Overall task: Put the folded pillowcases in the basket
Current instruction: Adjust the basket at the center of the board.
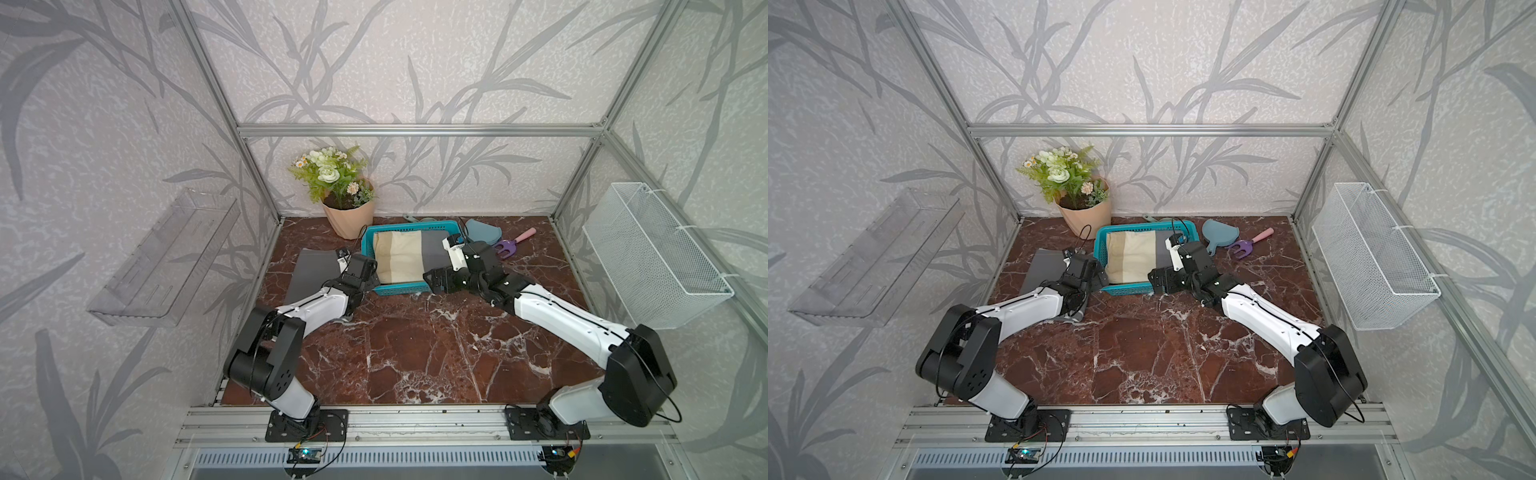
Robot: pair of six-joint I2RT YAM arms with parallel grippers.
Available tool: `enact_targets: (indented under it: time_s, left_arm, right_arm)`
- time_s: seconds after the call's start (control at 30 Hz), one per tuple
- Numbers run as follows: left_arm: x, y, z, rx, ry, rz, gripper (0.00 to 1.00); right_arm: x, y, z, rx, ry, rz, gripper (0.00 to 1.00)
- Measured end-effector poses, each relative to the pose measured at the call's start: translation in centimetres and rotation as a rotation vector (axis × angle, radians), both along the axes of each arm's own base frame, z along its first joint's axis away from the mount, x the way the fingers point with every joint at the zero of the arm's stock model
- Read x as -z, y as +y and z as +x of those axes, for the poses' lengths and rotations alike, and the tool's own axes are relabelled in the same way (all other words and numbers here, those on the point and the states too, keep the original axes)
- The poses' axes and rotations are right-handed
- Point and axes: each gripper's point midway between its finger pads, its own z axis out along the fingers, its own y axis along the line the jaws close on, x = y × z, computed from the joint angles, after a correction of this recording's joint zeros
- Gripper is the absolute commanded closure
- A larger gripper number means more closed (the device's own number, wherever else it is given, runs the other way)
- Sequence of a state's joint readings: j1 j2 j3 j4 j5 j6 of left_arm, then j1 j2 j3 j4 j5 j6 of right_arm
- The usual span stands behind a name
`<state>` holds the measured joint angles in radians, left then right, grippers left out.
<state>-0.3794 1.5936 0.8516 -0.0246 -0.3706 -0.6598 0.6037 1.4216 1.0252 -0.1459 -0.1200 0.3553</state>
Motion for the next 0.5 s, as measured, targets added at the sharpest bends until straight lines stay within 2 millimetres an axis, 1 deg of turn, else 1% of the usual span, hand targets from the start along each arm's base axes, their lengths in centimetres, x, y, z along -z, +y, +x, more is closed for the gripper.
enact_targets:
  time_s: [0.1, 0.23, 0.27, 0.4, 0.5]
  left_arm:
    - [0.0, 0.3, -0.7, -0.012, -0.025, -0.019, 0.0]
    - [-0.4, 1.5, -2.6, -0.015, -0.042, -0.015, 0.0]
    - [-0.6, 1.5, -2.8, -0.006, -0.04, -0.01, 0.0]
    - [-1.9, 1.3, -2.6, 0.034, -0.073, -0.009, 0.0]
    - [-3.7, 0.5, -2.0, 0.079, -0.13, -0.028, 0.0]
  right_arm:
    - [-0.2, -0.8, -0.6, 0.018, -0.008, 0.003, 0.01]
    - [-0.5, -1.1, -0.5, 0.037, -0.018, -0.003, 0.01]
    - [-0.4, -1.2, -0.5, 0.039, -0.018, -0.006, 0.01]
    - [-0.1, -1.0, -0.4, 0.039, -0.015, -0.011, 0.01]
    - [0.5, -0.6, -0.5, 0.034, -0.007, -0.021, 0.01]
